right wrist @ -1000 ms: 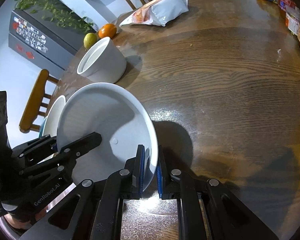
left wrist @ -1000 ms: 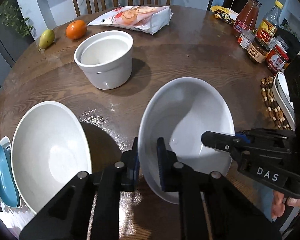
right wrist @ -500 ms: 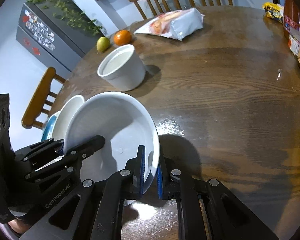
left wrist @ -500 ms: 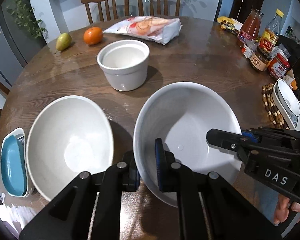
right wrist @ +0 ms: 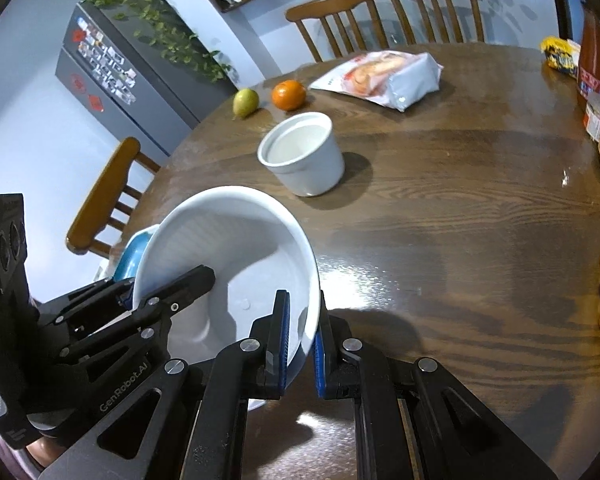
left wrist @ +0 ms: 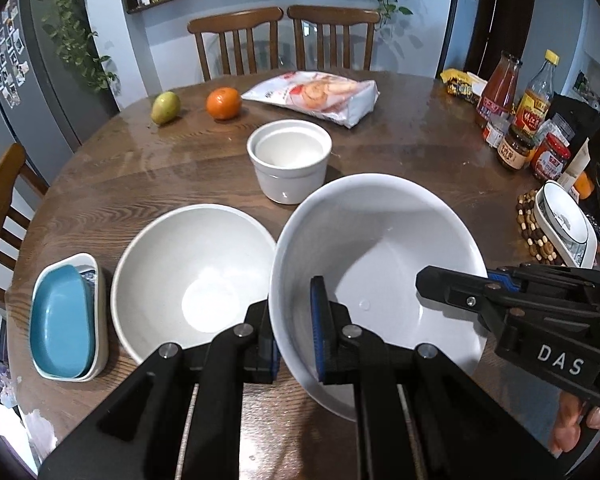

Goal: Organize plates and bowls
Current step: 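Lift the smaller white bowl and carry it over the large bowl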

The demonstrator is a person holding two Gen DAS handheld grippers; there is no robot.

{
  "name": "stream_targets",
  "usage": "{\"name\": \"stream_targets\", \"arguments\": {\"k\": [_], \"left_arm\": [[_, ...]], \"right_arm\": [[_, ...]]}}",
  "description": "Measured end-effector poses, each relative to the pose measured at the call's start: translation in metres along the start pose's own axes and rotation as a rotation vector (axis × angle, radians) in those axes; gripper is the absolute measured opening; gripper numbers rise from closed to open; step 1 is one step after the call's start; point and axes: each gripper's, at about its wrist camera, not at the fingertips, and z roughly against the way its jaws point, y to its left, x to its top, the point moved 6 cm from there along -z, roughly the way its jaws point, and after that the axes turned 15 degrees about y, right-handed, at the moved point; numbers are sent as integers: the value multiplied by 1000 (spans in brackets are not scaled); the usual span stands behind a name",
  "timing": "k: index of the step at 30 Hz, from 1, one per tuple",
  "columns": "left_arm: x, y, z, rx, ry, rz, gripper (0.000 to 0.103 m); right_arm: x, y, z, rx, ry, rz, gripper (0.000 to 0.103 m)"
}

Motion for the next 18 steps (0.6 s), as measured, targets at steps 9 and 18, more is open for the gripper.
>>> {"name": "stream_targets", "arguments": {"k": [9,18], "left_arm": [[-6,25,24,13,-74,17,10],[-10,61,40,15,-112,31,11]], "right_arm": [[3,36,7,-33,-32,46,12],[9,74,4,-51,-46,72,12]]}}
